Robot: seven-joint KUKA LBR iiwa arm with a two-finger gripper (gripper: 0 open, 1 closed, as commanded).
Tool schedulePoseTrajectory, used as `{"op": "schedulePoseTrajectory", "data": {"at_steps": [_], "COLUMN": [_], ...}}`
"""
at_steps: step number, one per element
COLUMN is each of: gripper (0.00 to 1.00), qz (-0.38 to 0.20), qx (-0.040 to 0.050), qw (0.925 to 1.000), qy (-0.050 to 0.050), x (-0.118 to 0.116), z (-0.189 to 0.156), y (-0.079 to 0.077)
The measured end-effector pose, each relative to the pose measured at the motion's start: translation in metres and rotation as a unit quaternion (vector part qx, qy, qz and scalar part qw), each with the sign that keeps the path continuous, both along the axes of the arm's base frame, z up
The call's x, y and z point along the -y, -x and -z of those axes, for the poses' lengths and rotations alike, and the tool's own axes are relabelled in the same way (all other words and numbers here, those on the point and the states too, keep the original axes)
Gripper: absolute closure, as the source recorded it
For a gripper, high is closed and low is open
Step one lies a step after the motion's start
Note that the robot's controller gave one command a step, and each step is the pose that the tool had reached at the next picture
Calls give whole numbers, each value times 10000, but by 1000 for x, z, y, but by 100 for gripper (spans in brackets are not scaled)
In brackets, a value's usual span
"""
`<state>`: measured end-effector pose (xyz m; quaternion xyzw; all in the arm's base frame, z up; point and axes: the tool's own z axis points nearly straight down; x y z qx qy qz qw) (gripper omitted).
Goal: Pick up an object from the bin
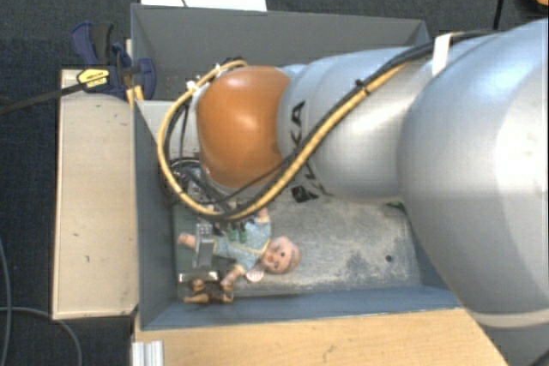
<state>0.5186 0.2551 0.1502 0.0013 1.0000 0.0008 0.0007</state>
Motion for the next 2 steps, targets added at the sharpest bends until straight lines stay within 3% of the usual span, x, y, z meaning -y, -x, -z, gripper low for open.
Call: {"op": "schedulePoseTrajectory", "data": {"at_steps": [1,2], "gripper": [0,100], "qz": [143,836], "qx": [-6,-2], "qw": [9999,9965], "qy": [2,-1], "x": [39,35], "z": [7,53], "y": [-4,11]}}
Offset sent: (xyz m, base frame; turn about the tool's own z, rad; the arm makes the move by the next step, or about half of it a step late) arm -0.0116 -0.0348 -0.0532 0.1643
